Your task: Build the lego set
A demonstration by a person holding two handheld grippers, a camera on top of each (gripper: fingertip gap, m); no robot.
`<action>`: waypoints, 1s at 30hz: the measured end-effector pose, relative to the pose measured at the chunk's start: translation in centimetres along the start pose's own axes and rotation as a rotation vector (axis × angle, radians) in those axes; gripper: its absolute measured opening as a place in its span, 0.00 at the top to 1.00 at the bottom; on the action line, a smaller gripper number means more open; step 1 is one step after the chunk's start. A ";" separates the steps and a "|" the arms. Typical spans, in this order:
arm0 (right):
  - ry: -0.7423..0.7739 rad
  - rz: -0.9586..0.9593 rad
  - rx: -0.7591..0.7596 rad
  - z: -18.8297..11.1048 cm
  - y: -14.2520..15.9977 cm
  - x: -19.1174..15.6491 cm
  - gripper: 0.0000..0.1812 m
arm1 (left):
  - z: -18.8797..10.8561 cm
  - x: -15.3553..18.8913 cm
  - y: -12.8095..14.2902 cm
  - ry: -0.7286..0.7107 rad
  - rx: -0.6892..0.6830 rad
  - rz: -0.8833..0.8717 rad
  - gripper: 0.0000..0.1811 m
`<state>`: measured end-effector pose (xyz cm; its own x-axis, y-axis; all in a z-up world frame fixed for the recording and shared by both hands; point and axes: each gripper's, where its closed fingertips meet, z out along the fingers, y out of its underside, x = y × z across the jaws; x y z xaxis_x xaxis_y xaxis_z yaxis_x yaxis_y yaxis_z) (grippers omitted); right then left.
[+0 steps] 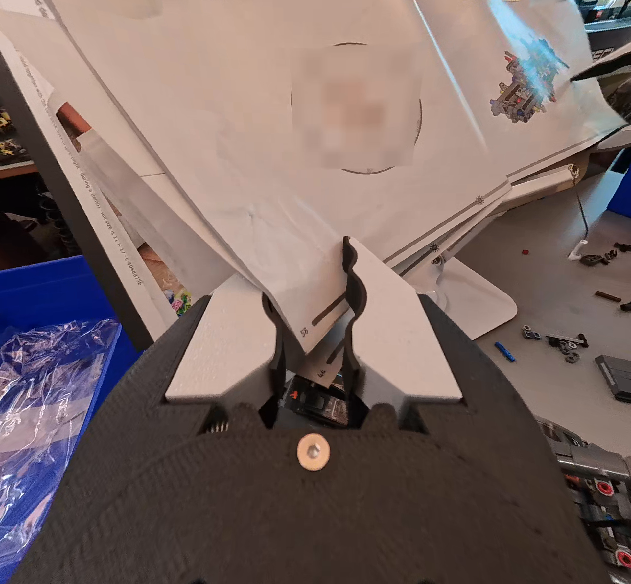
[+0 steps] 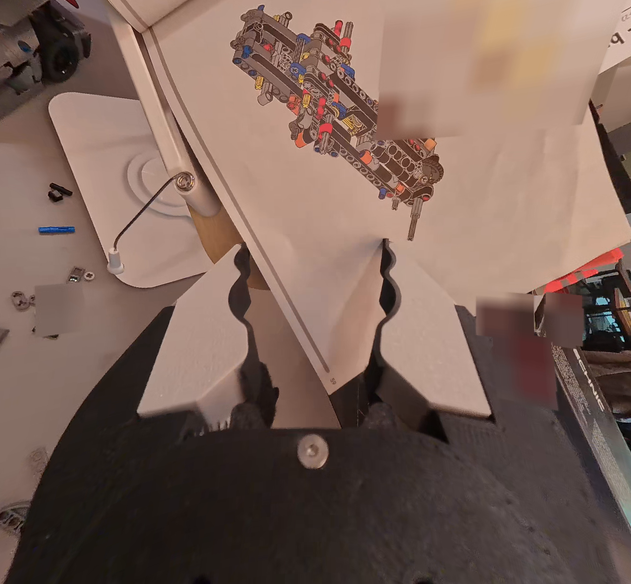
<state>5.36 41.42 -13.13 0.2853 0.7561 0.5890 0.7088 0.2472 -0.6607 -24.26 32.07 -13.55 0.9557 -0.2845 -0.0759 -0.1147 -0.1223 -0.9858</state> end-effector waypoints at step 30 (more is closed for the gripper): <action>-0.138 -0.052 -0.025 -1.4 0.0 -1.9 1.00 | -0.4 -1.3 -0.2 -0.029 0.008 0.017 0.83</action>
<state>5.68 39.11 -13.61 0.1575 0.8191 0.5516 0.7366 0.2746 -0.6181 -25.63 32.09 -13.22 0.9610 -0.2589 -0.0972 -0.1292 -0.1097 -0.9855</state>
